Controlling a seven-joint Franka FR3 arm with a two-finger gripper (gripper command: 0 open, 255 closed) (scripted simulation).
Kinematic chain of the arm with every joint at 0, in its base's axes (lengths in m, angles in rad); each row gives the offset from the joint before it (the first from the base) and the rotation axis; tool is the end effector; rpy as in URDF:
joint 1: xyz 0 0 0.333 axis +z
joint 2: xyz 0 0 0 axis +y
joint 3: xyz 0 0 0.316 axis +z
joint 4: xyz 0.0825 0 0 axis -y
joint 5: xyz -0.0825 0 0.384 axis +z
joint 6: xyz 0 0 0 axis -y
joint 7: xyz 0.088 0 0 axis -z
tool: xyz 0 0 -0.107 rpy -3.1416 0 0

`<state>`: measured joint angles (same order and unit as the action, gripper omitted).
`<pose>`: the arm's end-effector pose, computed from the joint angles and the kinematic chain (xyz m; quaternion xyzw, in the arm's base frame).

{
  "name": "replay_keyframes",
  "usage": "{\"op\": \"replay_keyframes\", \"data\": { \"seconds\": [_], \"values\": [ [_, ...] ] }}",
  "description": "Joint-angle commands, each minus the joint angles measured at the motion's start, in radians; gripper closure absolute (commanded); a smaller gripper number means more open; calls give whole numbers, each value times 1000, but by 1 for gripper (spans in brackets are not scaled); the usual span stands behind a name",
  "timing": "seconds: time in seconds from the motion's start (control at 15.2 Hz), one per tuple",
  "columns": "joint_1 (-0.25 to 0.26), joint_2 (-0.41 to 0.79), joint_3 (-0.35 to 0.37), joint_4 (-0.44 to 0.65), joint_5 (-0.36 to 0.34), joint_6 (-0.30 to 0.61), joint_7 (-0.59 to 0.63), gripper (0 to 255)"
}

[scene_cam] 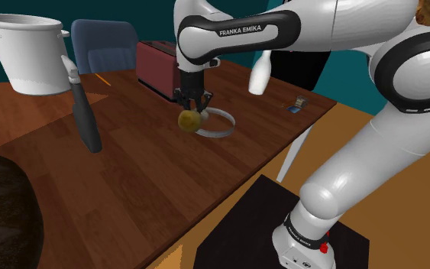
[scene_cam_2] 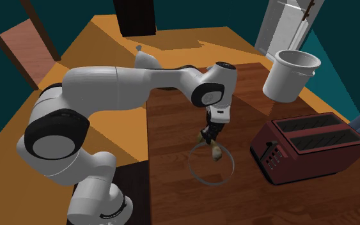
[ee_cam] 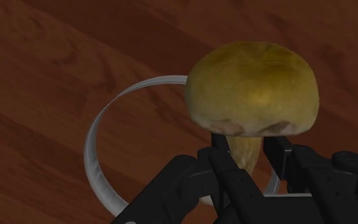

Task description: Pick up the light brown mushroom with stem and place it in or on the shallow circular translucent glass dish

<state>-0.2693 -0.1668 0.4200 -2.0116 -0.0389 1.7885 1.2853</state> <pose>0.4987 0.0822 0.5147 0.8422 -0.5354 0.0078 0.0630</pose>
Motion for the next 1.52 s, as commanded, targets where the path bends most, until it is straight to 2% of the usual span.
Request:
{"op": "replay_keyframes", "data": {
  "seconds": [0.0, 1.06, 1.45],
  "values": [
    [0, -2, -1, 21, 1, -24, -2, 255],
    [-4, 11, -3, 238, -4, -229, -15, 255],
    [-66, -76, -111, 170, -4, -230, -190, 255]
  ]
}}
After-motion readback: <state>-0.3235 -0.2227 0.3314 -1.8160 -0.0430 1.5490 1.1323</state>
